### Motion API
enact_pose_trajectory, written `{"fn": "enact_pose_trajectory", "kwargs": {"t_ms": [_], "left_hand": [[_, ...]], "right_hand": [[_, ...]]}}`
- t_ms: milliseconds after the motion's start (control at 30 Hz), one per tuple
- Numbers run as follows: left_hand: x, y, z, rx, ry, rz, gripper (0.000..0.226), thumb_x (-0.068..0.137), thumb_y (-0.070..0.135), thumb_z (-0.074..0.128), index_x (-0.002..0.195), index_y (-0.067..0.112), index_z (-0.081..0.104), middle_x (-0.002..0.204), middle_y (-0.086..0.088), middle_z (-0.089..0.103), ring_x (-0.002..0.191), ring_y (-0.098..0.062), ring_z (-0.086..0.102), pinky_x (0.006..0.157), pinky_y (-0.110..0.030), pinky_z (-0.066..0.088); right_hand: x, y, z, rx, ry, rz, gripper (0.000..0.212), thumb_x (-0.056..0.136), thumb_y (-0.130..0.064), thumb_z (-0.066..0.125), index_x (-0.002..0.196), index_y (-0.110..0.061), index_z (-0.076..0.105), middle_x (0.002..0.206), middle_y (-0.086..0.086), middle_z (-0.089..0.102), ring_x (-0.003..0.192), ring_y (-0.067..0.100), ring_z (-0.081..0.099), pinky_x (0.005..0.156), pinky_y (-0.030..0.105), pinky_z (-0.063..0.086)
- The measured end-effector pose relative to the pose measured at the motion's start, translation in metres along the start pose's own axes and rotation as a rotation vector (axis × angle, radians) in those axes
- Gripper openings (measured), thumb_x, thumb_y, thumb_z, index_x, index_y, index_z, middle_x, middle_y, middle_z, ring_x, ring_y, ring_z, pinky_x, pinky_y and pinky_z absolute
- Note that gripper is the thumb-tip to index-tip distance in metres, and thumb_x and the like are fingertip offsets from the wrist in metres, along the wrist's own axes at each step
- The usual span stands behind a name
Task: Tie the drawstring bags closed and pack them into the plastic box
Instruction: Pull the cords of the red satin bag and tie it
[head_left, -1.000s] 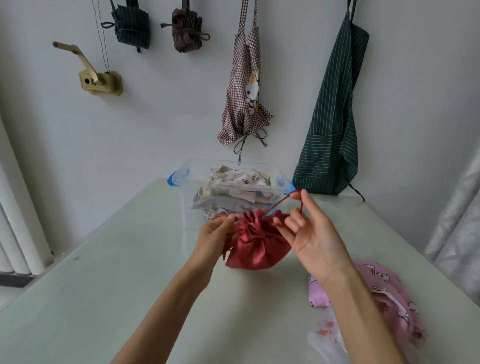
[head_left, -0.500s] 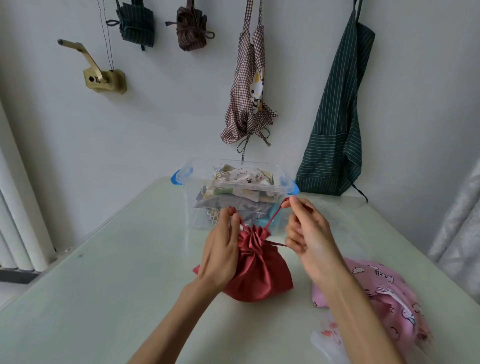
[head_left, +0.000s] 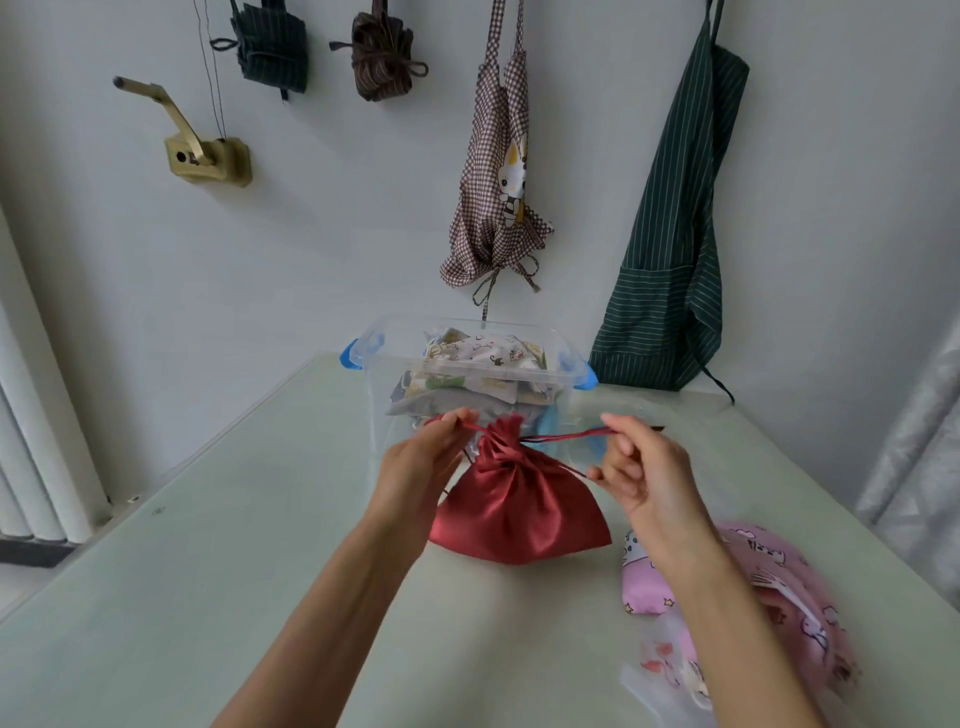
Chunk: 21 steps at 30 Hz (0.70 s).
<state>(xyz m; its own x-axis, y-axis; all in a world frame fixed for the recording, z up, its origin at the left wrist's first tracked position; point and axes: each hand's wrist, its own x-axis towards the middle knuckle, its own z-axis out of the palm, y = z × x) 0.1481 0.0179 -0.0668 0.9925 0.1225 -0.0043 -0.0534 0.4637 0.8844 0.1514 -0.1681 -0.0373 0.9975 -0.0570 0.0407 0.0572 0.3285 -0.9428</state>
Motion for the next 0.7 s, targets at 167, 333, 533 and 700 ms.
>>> {"fn": "enact_pose_trajectory", "kwargs": {"t_ms": [167, 333, 533, 700], "left_hand": [[0.003, 0.002, -0.003, -0.159, 0.051, -0.082, 0.017, 0.096, 0.013, 0.049, 0.096, 0.009, 0.066, 0.095, -0.001, 0.071, 0.073, -0.002, 0.07, 0.088, -0.019, 0.05], [0.001, 0.023, -0.001, -0.388, -0.126, -0.148, 0.019, 0.1, 0.014, 0.038, 0.093, 0.017, 0.055, 0.088, -0.001, 0.074, 0.073, -0.007, 0.072, 0.068, -0.019, 0.055], [-0.004, 0.026, -0.01, 0.227, -0.233, -0.187, 0.018, 0.094, 0.013, 0.05, 0.092, 0.013, 0.068, 0.056, 0.01, 0.046, 0.046, -0.002, 0.034, 0.048, -0.012, 0.033], [-0.02, 0.022, 0.006, 0.659, -0.511, -0.186, 0.028, 0.093, 0.017, 0.053, 0.074, 0.019, 0.072, 0.052, 0.01, 0.041, 0.048, -0.003, 0.031, 0.052, -0.016, 0.028]], "right_hand": [[0.007, 0.019, -0.004, -0.188, 0.087, 0.059, 0.04, 0.087, -0.008, 0.057, 0.053, -0.014, 0.036, 0.039, -0.005, 0.02, 0.035, 0.01, 0.018, 0.055, 0.026, 0.052], [0.006, 0.01, -0.002, -0.143, -0.075, 0.179, 0.043, 0.088, -0.016, 0.061, 0.053, -0.016, 0.035, 0.042, -0.003, 0.025, 0.035, 0.01, 0.025, 0.053, 0.023, 0.053], [-0.003, 0.008, -0.012, -0.484, -0.275, 0.336, 0.033, 0.087, -0.02, 0.065, 0.061, -0.014, 0.045, 0.048, -0.001, 0.041, 0.041, 0.01, 0.044, 0.058, 0.026, 0.056], [-0.018, -0.033, -0.011, -0.473, -0.434, 0.115, 0.027, 0.072, -0.035, 0.066, 0.061, -0.013, 0.057, 0.06, 0.002, 0.056, 0.059, 0.012, 0.058, 0.072, 0.023, 0.056]]}}
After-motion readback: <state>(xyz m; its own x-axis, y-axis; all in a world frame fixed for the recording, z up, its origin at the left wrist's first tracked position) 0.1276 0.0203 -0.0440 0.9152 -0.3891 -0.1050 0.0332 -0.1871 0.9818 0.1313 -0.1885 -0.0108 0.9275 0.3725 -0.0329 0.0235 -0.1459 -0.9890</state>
